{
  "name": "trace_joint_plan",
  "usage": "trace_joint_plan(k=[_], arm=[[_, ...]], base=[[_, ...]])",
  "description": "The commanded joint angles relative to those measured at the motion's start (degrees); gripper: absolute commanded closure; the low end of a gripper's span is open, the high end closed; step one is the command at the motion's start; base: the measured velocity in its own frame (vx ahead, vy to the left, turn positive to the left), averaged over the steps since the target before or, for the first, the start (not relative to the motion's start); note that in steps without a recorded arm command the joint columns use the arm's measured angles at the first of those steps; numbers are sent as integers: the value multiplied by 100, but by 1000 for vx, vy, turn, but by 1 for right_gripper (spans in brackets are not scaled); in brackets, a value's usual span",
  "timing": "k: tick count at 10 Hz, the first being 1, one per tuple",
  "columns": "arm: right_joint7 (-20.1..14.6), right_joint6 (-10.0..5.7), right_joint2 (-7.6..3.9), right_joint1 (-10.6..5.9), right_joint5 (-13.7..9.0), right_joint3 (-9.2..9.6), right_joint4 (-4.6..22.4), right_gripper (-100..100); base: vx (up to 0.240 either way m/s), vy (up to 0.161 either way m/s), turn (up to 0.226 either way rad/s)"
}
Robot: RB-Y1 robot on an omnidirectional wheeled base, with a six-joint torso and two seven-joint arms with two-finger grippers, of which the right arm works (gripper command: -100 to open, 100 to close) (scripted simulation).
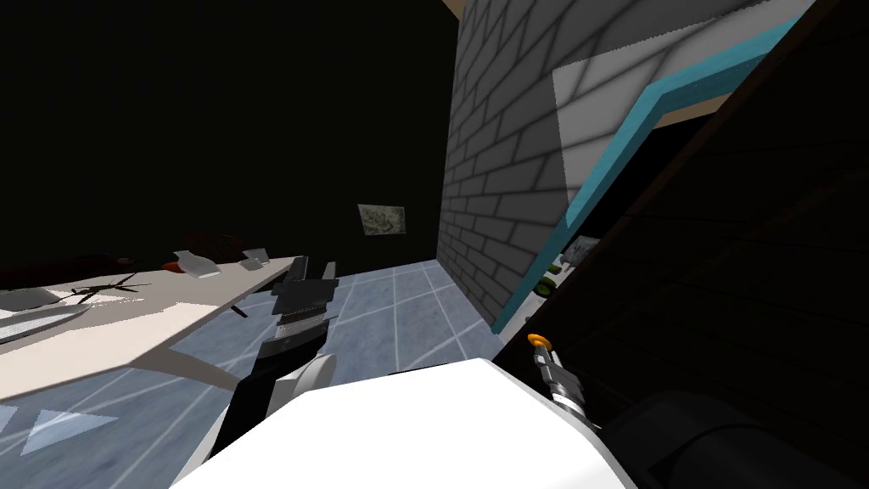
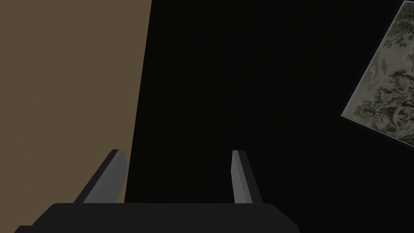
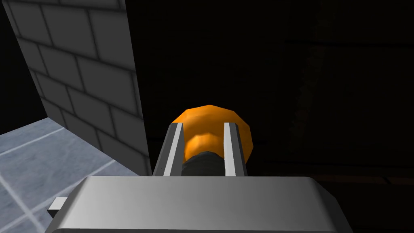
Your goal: Pull the door open
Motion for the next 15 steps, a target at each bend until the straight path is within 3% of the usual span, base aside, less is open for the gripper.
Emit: trace_joint_plan(k=[1,3,4,13,14,15], arm=[[-50,77,69,92,90,166,-2,100],[-107,50,61,138,192,301,-38,100],[-112,-42,-19,77,151,207,-57,100],[-332,-296,-72,330,644,824,-188,100],[-339,-428,-140,273,606,726,-202,100],[-374,-510,-156,292,685,815,-206,100]], base=[[-197,56,25],[-221,29,54],[-105,25,19],[-192,29,40],[-96,24,7],[-126,16,35]])
